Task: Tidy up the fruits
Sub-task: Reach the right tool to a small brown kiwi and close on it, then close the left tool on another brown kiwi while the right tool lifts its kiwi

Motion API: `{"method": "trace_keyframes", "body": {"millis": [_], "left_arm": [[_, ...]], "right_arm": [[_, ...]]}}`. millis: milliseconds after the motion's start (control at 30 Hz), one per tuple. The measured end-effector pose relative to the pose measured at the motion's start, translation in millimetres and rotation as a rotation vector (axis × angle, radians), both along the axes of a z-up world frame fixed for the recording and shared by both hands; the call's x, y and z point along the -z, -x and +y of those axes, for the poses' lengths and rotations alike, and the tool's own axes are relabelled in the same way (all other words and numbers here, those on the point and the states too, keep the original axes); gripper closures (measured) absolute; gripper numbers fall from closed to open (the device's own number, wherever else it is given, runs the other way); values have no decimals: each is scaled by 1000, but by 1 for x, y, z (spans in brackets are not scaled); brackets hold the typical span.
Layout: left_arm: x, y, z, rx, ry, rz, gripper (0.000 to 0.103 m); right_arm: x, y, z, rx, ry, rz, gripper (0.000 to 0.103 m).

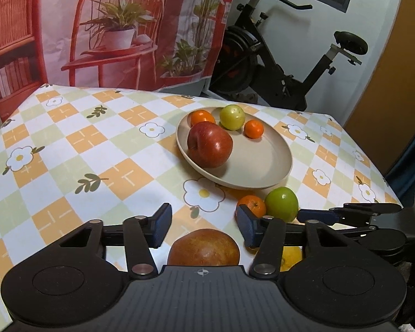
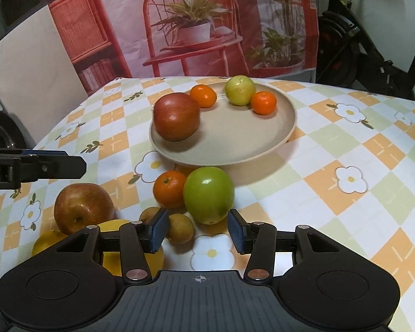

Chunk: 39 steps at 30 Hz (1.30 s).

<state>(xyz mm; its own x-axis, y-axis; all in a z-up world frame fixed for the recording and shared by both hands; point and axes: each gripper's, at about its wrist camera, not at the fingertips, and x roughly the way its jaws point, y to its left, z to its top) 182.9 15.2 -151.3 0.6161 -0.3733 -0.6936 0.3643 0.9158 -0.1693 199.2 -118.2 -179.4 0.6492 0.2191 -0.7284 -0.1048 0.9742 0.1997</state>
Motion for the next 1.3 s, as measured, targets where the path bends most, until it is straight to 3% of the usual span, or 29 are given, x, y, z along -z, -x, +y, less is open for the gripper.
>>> {"method": "trace_keyframes", "body": {"millis": [67, 600, 1000, 1167, 1300], "left_arm": [[0, 0, -2, 9, 1, 3, 60], [7, 3, -7, 30, -3, 10, 65], [7, 1, -22, 83, -21, 15, 65], [4, -1, -43, 147, -66, -3, 65], [12, -6, -65, 212, -160, 10, 65]], "right_arm": [[1, 0, 2, -9, -5, 6, 57], [6, 4, 10, -69, -67, 2, 80], [2, 17, -10, -30, -53, -37, 80], [6, 24, -37, 48, -64, -41, 80], [7, 27, -52, 87, -60, -54, 80]]}}
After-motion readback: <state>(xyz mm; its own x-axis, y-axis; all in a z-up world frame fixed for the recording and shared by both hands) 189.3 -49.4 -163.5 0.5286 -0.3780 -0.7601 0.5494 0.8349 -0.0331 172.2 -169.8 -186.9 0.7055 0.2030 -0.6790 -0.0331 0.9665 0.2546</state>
